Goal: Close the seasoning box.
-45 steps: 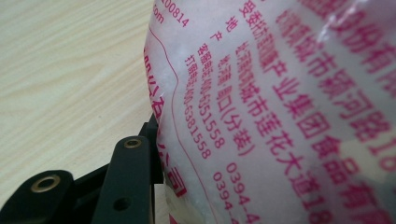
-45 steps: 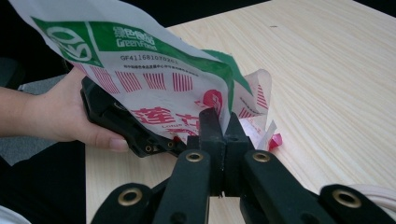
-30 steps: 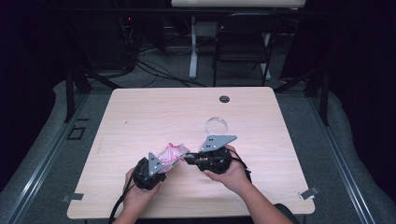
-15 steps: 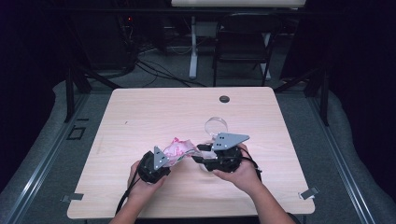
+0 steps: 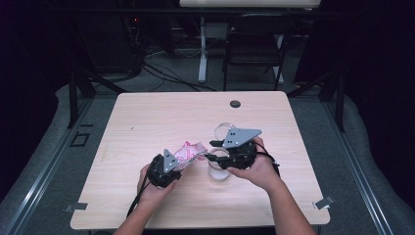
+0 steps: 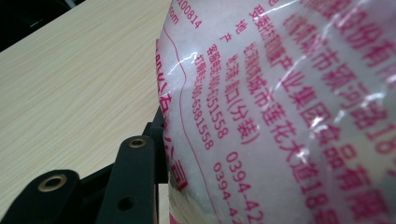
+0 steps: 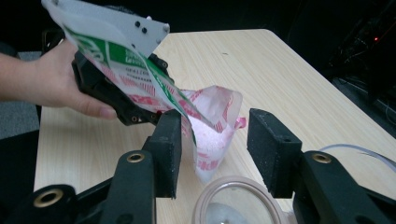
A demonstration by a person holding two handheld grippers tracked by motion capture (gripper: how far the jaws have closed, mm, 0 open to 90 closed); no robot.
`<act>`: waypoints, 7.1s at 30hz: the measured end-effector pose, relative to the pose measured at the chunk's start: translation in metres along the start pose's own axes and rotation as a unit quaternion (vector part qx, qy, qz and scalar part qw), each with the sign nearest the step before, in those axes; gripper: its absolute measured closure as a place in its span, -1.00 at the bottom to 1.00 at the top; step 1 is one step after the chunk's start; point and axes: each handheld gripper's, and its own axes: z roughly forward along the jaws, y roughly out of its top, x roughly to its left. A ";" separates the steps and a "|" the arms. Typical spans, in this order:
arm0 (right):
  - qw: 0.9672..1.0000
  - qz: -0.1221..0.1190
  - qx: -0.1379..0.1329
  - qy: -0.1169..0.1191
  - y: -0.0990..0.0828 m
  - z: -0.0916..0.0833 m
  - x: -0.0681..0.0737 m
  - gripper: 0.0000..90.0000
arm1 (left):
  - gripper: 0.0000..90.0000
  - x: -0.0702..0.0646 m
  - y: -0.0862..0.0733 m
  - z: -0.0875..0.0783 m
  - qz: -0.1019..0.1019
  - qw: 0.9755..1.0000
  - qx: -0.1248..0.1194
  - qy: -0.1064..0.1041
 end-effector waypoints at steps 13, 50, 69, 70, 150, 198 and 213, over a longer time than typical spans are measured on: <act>0.999 -0.035 -0.012 0.026 -0.003 0.004 0.010 0.20 | 0.33 -0.007 0.005 -0.006 0.034 0.999 0.015 0.025; 0.995 0.000 0.026 0.095 0.009 0.041 0.015 1.00 | 0.33 -0.005 0.004 -0.020 0.081 0.991 0.011 0.102; 0.992 0.050 0.019 0.112 0.003 0.035 0.002 1.00 | 0.33 -0.007 0.016 -0.015 0.122 0.985 0.003 0.120; 0.992 0.052 0.017 0.111 0.003 0.034 0.002 1.00 | 0.33 -0.007 0.017 -0.015 0.123 0.985 0.002 0.121; 0.984 0.147 0.007 0.101 -0.030 0.022 -0.037 1.00 | 0.36 -0.025 0.061 -0.015 0.336 0.904 0.038 0.262; 0.983 0.156 0.022 0.093 -0.043 0.019 -0.033 1.00 | 0.37 -0.034 0.075 -0.017 0.422 0.866 0.057 0.263; 0.982 0.160 0.026 0.091 -0.045 0.021 -0.034 1.00 | 0.38 -0.036 0.080 -0.019 0.432 0.860 0.056 0.267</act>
